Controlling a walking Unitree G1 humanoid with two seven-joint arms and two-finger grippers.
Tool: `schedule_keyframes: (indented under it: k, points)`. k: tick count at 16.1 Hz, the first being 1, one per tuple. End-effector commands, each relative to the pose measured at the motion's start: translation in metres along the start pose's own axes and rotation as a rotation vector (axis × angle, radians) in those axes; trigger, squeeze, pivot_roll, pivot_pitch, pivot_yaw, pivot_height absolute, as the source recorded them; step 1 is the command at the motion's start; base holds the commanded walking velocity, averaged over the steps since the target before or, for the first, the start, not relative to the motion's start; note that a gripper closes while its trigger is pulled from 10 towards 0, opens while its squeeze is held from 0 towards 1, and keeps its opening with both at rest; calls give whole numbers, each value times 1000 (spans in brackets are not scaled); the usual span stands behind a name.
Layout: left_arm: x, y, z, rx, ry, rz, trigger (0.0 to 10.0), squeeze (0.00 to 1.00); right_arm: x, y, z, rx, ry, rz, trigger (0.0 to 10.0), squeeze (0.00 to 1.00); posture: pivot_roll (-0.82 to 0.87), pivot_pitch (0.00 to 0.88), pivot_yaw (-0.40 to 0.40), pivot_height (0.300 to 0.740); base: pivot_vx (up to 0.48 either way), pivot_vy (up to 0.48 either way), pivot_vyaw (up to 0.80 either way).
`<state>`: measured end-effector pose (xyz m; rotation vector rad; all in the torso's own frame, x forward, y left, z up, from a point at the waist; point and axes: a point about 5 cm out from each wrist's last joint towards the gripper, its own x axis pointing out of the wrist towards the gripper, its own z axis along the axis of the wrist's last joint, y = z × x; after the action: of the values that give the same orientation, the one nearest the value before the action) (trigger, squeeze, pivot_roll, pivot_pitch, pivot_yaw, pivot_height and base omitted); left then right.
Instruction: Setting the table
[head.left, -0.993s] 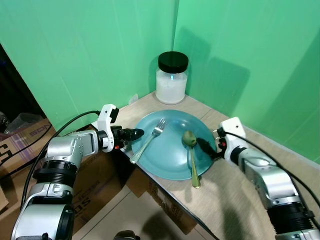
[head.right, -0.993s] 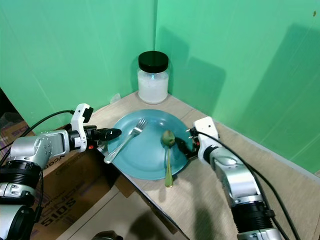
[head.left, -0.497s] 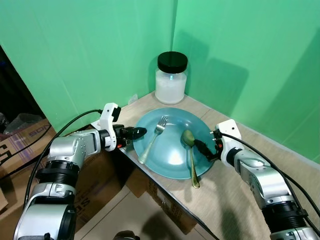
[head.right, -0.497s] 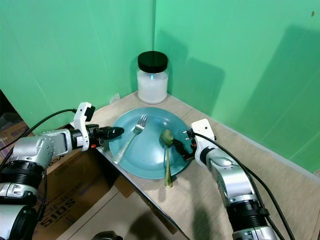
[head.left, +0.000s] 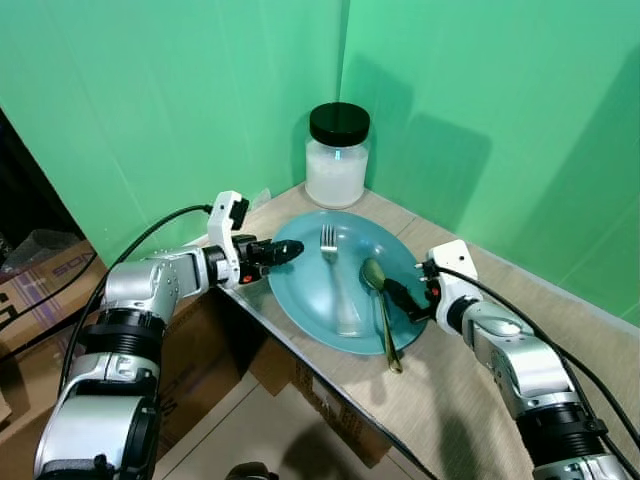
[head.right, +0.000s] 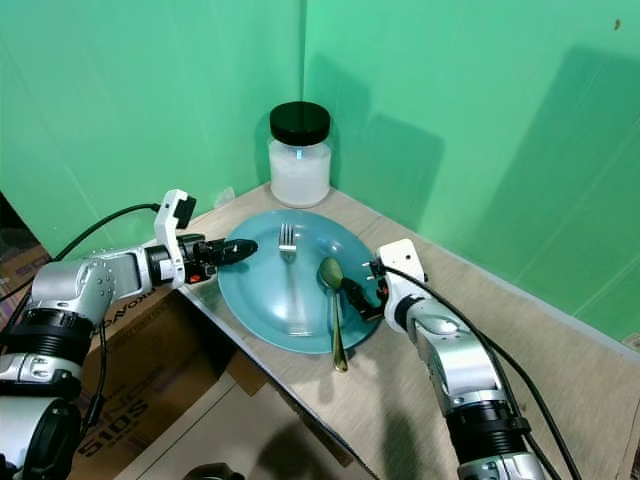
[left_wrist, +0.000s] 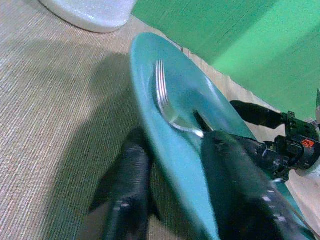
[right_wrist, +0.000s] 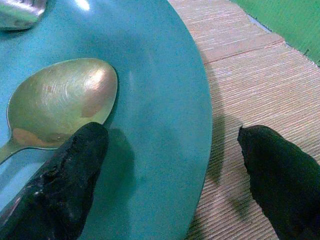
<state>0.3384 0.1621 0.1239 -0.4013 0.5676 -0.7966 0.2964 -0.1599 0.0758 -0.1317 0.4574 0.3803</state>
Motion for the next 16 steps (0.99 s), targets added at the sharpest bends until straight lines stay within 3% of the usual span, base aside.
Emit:
schedule_keyframes:
  k: [1, 12, 16]
  points:
    - [4, -4, 3, -3, 10, -23, 0, 0, 1, 2, -11, 9, 52, 3, 10000, 0, 143, 0, 9, 740, 0, 0, 0]
    - [-4, -2, 5, 24, -6, -36, 0, 0, 2, 0, -8, -1, 43, 0, 10000, 0, 148, 0, -1, 740, 0, 0, 0]
    - [-7, 2, 7, 66, -17, 20, 0, 0, 1, -6, 1, -15, 19, -13, 10000, 0, 147, 0, -4, 740, 0, 0, 0]
